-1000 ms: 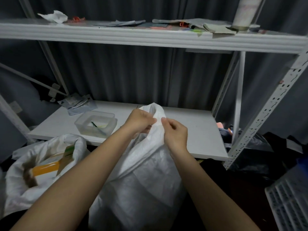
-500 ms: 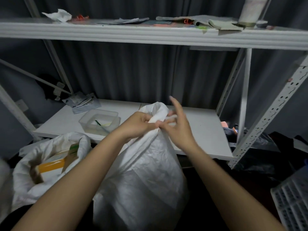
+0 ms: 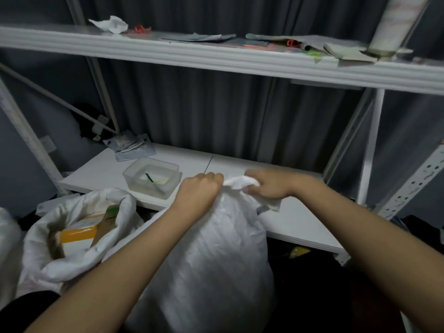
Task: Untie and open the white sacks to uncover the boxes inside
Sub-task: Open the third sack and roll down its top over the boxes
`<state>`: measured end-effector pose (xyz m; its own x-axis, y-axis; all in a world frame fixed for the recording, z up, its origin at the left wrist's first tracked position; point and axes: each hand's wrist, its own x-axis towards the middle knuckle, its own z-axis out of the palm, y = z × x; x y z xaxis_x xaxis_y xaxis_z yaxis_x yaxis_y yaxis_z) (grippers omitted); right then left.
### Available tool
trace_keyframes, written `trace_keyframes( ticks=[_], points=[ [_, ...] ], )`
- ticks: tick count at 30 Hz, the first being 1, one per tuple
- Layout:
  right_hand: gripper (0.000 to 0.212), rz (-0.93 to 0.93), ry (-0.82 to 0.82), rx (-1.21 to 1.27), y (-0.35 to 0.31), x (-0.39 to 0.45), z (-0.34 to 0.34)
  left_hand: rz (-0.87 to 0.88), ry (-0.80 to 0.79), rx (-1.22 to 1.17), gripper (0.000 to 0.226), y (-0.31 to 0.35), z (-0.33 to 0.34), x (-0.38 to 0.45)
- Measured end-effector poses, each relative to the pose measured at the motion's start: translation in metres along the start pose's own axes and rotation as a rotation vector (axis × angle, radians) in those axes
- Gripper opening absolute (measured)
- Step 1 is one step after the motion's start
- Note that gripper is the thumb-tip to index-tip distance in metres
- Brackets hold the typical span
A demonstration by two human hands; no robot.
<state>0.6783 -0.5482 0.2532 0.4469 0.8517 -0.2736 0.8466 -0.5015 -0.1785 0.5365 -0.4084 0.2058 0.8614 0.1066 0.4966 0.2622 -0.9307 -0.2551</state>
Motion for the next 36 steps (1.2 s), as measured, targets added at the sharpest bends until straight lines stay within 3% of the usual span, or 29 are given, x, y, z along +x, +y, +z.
trace_keyframes(
  ticks=[2, 4, 6, 7, 9, 11, 12, 15, 16, 18, 20, 21, 24, 26, 27, 29, 31, 34, 36],
  points=[
    [0.066, 0.039, -0.139, -0.132, -0.007, -0.005, -0.002, 0.12, 0.073, 0.016, 0.038, 0.002, 0.006, 0.005],
    [0.056, -0.07, -0.069, -0.059, -0.013, -0.007, 0.002, 0.116, 0.064, -0.158, 0.034, 0.005, 0.014, 0.006],
    [0.037, -0.203, 0.137, -0.177, -0.009, -0.005, 0.011, -0.077, -0.208, -0.598, 0.041, -0.001, 0.01, 0.005],
    [0.038, -0.219, 0.247, -0.337, -0.002, -0.004, 0.018, -0.186, -0.359, -0.847, 0.041, -0.006, 0.012, 0.003],
    [0.052, -0.197, 0.323, -0.569, 0.011, -0.003, 0.031, -0.195, -0.517, -1.041, 0.024, -0.01, 0.015, 0.0],
    [0.061, -0.203, 0.279, -0.505, 0.011, -0.005, 0.04, -0.115, -0.477, -0.919, 0.019, -0.007, 0.019, -0.002],
    [0.061, -0.224, 0.233, -0.347, 0.007, -0.006, 0.039, -0.053, -0.418, -0.788, 0.022, -0.003, 0.019, -0.002],
    [0.04, -0.244, 0.087, 0.112, 0.008, 0.0, 0.037, 0.146, -0.28, -0.41, 0.034, 0.01, 0.026, -0.002],
    [0.03, -0.295, 0.112, 0.098, 0.01, 0.0, 0.04, 0.167, -0.28, -0.387, 0.035, 0.012, 0.03, -0.003],
    [0.019, -0.326, 0.314, -0.163, 0.011, 0.0, 0.05, 0.013, -0.312, -0.531, 0.033, 0.006, 0.039, -0.01],
    [0.022, -0.309, 0.458, -0.451, 0.016, -0.002, 0.063, -0.058, -0.413, -0.591, 0.023, 0.003, 0.049, -0.017],
    [0.025, -0.295, 0.467, -0.505, 0.013, -0.003, 0.069, -0.016, -0.425, -0.493, 0.017, 0.005, 0.053, -0.019],
    [0.034, -0.232, 0.236, -0.376, 0.003, -0.005, 0.076, 0.13, -0.247, -0.34, 0.022, 0.016, 0.062, -0.025],
    [0.036, -0.253, 0.218, -0.371, 0.006, 0.003, 0.09, 0.118, -0.337, -0.389, 0.036, 0.016, 0.06, -0.028],
    [0.039, -0.261, 0.283, -0.407, 0.012, 0.007, 0.099, 0.022, -0.454, -0.527, 0.045, 0.013, 0.061, -0.03],
    [0.046, -0.243, 0.36, -0.459, 0.02, 0.006, 0.113, -0.102, -0.607, -0.81, 0.036, 0.008, 0.066, -0.038],
    [0.054, -0.187, 0.359, -0.44, 0.02, 0.005, 0.127, -0.005, -0.527, -0.709, 0.025, 0.006, 0.07, -0.044],
    [0.059, -0.173, 0.208, 0.011, 0.012, -0.001, 0.136, 0.189, -0.232, -0.385, 0.03, 0.015, 0.078, -0.053],
    [0.037, -0.275, 0.241, 0.055, 0.008, 0.001, 0.138, 0.156, -0.32, -0.48, 0.038, 0.017, 0.076, -0.057]
  ],
)
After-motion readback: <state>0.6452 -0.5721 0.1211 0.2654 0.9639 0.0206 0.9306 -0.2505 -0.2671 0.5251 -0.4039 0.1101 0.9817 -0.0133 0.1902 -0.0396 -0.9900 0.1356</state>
